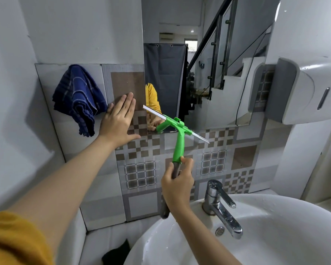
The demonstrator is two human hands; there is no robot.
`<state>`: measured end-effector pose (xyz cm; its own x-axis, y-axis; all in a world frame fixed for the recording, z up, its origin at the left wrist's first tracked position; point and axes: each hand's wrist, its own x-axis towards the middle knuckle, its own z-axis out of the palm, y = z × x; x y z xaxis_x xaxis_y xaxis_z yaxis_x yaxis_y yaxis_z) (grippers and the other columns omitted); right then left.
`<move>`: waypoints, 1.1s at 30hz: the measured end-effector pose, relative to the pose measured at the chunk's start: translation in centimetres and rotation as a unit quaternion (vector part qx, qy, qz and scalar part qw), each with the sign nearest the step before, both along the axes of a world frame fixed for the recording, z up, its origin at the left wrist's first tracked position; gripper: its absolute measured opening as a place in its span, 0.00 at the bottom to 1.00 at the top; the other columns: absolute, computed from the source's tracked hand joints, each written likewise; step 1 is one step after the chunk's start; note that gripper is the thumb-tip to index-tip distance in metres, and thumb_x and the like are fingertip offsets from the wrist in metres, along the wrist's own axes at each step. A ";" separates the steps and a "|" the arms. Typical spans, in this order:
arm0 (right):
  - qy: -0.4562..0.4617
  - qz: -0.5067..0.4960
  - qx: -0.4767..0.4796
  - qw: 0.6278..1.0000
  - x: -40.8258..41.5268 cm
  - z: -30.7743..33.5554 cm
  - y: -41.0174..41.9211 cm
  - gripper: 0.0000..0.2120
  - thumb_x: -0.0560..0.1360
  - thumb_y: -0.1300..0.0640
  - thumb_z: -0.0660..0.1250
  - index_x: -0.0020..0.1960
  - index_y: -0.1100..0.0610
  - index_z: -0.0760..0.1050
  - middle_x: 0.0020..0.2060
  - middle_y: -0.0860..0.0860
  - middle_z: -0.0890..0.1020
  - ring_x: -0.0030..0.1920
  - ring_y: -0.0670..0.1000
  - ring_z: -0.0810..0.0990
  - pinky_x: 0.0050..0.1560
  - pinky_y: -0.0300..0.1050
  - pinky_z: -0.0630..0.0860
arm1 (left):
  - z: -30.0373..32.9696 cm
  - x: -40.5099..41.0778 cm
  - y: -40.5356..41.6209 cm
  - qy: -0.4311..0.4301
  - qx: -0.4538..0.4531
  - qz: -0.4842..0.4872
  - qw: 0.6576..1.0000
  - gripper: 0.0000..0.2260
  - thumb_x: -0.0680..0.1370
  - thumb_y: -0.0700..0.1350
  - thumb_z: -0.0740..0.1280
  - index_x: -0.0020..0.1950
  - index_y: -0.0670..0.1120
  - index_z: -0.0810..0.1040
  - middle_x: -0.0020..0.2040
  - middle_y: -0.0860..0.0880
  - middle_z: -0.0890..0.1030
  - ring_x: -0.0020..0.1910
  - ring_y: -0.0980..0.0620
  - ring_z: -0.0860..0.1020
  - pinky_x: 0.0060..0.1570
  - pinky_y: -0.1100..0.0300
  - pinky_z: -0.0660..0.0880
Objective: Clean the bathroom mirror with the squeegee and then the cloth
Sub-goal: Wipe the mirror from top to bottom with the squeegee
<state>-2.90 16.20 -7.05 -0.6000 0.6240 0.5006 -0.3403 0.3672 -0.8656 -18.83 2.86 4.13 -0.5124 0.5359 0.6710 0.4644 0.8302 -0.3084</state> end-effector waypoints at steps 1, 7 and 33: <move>-0.008 0.007 0.016 1.000 0.2 -0.4 0.1 0.07 0.78 0.63 0.62 0.52 0.55 0.65 0.26 0.50 0.72 0.22 0.45 0.70 0.21 0.49 0.70 | -0.3 0.2 -0.5 -0.001 -0.008 0.003 1.000 0.54 0.61 0.63 0.75 0.76 0.41 0.51 0.78 0.44 0.51 0.76 0.45 0.53 0.71 0.44 0.54; -0.054 0.002 0.101 0.993 1.2 -1.7 2.0 0.05 0.78 0.61 0.61 0.54 0.56 0.67 0.25 0.50 0.73 0.21 0.46 0.70 0.20 0.43 0.67 | -0.8 0.8 -2.1 -0.012 -0.043 0.029 0.999 0.54 0.60 0.59 0.77 0.76 0.40 0.51 0.77 0.44 0.51 0.76 0.45 0.53 0.71 0.48 0.52; -0.213 0.260 0.371 0.866 9.8 11.1 17.2 0.12 0.71 0.59 0.72 0.52 0.51 0.74 0.35 0.53 0.83 0.27 0.51 0.81 0.27 0.41 0.78 | 2.0 14.7 7.6 -0.339 0.117 -0.330 0.873 0.22 0.69 0.46 0.75 0.62 0.49 0.77 0.61 0.52 0.79 0.62 0.58 0.74 0.64 0.62 0.68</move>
<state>6.90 33.36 4.05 -0.9319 -0.1846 0.3123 -0.3347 0.7695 -0.5440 -4.10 10.42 6.10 -0.4655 0.7533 0.4645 0.8757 0.3161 0.3650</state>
